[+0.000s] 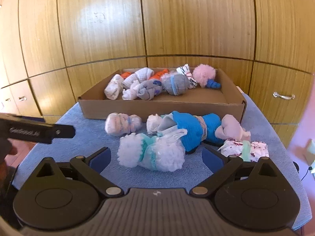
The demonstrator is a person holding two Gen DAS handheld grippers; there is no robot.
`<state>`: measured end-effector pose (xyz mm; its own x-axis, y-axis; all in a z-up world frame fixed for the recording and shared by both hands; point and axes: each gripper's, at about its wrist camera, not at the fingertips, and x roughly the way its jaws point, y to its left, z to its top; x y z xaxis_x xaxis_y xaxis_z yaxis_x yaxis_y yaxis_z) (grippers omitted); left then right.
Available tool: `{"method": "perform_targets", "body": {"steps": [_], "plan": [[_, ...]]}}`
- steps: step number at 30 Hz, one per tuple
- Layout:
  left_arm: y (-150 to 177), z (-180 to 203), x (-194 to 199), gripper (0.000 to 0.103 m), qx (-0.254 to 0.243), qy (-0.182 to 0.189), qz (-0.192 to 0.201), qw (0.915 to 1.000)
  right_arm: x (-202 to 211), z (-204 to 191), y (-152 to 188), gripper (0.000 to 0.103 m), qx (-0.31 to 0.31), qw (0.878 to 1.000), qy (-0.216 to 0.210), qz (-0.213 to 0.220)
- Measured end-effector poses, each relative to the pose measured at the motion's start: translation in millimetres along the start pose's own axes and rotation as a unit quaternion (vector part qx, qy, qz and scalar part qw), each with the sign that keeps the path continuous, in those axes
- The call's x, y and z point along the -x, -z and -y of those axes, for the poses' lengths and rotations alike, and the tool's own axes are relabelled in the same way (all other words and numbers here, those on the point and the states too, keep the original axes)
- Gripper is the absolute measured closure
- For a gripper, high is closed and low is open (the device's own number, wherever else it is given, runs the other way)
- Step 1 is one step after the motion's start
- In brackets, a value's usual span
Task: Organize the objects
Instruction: 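Move both tools back over the remaining bundles on the table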
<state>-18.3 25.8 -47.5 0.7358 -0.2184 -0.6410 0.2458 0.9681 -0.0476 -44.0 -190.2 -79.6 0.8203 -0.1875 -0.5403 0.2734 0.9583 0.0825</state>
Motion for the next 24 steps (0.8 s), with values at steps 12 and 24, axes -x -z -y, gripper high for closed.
{"method": "perform_targets", "body": {"steps": [12,24], "plan": [[-4,-1,-5,0.003,0.006,0.000,-0.003,1.0000,-15,-6,13,0.033,0.001,1.000,0.022,-0.012],[-24,43,-33,0.003,-0.040,0.034,-0.005,0.9986,28,0,21,0.036,0.012,0.999,0.014,0.034]]}}
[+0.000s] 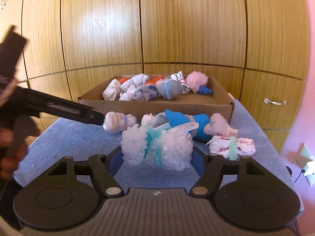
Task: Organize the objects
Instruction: 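Move both tools back over the remaining bundles on the table, then grasp the pale pink bundle with the left tool while the right tool grasps the white fluffy teal-tied bundle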
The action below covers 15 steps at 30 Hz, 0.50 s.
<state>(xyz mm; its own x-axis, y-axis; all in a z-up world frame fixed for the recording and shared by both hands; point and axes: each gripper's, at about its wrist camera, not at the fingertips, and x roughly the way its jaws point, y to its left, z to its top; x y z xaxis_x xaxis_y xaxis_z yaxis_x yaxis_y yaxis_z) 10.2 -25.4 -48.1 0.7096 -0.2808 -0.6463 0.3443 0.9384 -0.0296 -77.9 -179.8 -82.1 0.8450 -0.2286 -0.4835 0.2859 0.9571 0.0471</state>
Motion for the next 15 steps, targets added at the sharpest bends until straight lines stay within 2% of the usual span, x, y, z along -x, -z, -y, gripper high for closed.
{"method": "perform_targets", "body": {"steps": [6,15], "plan": [[-6,17,-28,0.008,-0.015,0.012,-0.018,0.9997,0,8,3,0.034,-0.012,1.000,0.000,0.004],[-4,19,-45,0.029,-0.017,0.027,-0.032,0.9990,-5,16,9,0.033,-0.027,1.000,-0.011,-0.001]]}}
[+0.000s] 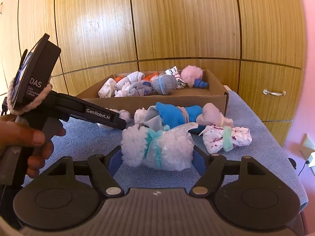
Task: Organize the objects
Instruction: 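Grasp the pale pink bundle with the left tool while the right tool grasps the white fluffy teal-tied bundle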
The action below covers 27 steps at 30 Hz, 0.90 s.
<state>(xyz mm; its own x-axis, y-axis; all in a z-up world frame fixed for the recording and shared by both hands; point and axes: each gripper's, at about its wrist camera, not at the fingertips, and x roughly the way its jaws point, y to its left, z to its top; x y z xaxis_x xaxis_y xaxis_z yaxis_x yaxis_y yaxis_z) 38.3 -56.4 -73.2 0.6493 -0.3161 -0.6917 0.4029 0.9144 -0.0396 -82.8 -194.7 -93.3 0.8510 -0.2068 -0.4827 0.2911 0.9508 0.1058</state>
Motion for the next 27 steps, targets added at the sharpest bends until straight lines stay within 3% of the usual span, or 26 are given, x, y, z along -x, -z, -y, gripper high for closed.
{"method": "perform_targets", "body": {"steps": [6,11,16,27], "plan": [[1,2,1,0.036,-0.008,-0.002,0.006,0.9999,-2,5,2,0.033,-0.008,1.000,-0.003,-0.001],[1,3,5,0.058,-0.012,0.013,0.008,0.9998,-1,3,3,0.034,-0.006,1.000,-0.004,-0.002],[3,3,13,0.064,-0.016,0.018,0.012,0.9996,-1,3,3,0.034,-0.005,1.000,-0.004,-0.002],[5,-2,18,0.068,-0.013,0.028,0.018,0.9994,2,3,2,0.037,0.002,1.000,-0.005,0.001]]}}
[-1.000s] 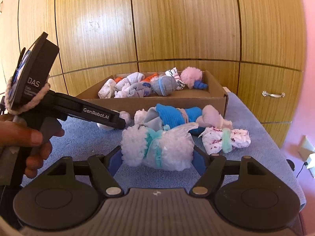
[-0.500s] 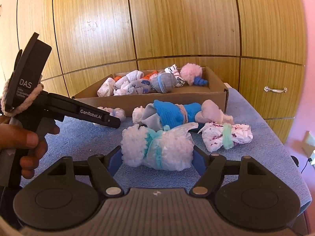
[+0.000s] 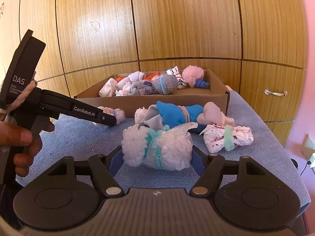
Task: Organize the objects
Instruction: 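Grasp the pale pink bundle with the left tool while the right tool grasps the white fluffy teal-tied bundle, then carry both held bundles over the box and lower them inside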
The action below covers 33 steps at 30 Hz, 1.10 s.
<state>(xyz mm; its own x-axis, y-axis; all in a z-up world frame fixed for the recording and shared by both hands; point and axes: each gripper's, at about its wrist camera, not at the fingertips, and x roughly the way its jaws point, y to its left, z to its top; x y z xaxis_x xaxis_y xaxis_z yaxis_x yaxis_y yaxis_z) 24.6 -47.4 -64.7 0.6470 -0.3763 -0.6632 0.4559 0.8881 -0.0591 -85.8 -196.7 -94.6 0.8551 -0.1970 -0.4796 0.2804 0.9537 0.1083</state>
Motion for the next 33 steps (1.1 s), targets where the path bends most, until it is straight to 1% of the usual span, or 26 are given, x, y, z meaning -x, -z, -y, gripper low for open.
{"method": "perform_targets", "body": {"steps": [5,10,18,22,26,28,31,33], "plan": [[1,2,9,0.069,-0.012,0.004,0.008,0.9999,1,1,-1,0.040,0.002,1.000,-0.004,0.001],[-3,2,16,0.069,-0.014,0.007,0.014,0.9998,4,0,-3,0.041,0.004,1.000,-0.005,0.005],[-20,10,32,0.069,-0.030,0.022,0.031,0.9988,14,4,-19,0.042,0.011,1.000,-0.003,0.024],[-39,15,36,0.069,-0.041,0.032,0.040,0.9979,23,10,-42,0.042,0.030,0.998,-0.001,0.047],[-69,20,35,0.069,-0.051,0.042,0.054,0.9963,25,22,-79,0.042,0.066,0.995,0.001,0.074],[-85,24,31,0.069,-0.059,0.045,0.059,0.9955,21,29,-97,0.042,0.085,0.993,0.000,0.080],[-107,28,20,0.068,-0.064,0.057,0.053,0.9949,9,41,-121,0.042,0.111,0.990,-0.012,0.083],[-117,29,7,0.068,-0.064,0.063,0.044,0.9949,-6,48,-135,0.041,0.137,0.987,-0.014,0.078]]}}
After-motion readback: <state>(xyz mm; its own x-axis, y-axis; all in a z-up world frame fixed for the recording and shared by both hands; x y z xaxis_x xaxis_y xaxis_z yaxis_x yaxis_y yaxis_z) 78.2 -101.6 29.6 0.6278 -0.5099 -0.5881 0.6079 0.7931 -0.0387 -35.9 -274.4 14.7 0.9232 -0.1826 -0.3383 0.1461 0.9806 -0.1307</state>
